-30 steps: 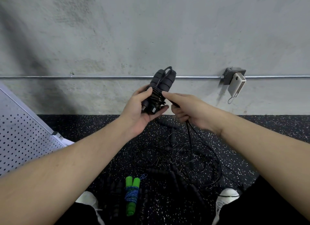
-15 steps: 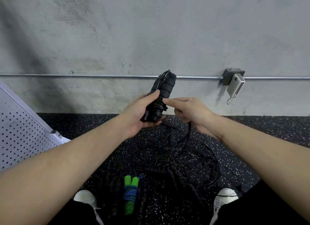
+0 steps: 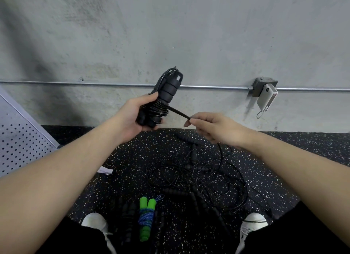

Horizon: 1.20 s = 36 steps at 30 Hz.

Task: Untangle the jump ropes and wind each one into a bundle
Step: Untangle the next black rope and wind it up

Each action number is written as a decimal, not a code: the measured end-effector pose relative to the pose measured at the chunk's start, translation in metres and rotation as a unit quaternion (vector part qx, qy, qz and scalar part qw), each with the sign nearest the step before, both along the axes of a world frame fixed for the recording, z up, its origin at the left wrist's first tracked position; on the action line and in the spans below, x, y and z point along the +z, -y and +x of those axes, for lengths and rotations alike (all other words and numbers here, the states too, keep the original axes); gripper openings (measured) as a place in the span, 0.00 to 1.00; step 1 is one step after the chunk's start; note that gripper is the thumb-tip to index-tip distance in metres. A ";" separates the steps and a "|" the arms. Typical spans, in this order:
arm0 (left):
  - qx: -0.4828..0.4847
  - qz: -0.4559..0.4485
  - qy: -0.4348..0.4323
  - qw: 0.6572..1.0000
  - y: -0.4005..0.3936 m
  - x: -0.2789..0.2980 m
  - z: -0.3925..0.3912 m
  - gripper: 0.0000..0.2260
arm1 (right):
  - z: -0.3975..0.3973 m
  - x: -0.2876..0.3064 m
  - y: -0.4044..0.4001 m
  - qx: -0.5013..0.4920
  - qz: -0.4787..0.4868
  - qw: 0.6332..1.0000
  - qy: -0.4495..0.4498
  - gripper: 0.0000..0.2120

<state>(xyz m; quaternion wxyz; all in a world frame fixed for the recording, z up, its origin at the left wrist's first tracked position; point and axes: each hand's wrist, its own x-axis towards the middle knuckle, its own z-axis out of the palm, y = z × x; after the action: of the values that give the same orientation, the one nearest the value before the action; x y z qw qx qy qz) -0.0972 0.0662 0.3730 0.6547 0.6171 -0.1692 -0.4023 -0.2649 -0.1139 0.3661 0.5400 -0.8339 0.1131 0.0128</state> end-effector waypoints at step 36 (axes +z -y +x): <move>-0.322 0.370 0.566 0.663 0.025 -0.028 -0.027 0.31 | 0.025 -0.013 -0.008 -0.006 -0.228 0.970 -0.083 0.12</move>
<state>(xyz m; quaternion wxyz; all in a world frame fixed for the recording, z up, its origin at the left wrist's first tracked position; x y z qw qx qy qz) -0.1239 0.0412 0.3453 -0.0197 0.8242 -0.5328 -0.1909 -0.2394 -0.1059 0.3532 0.3246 -0.9303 0.1623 0.0529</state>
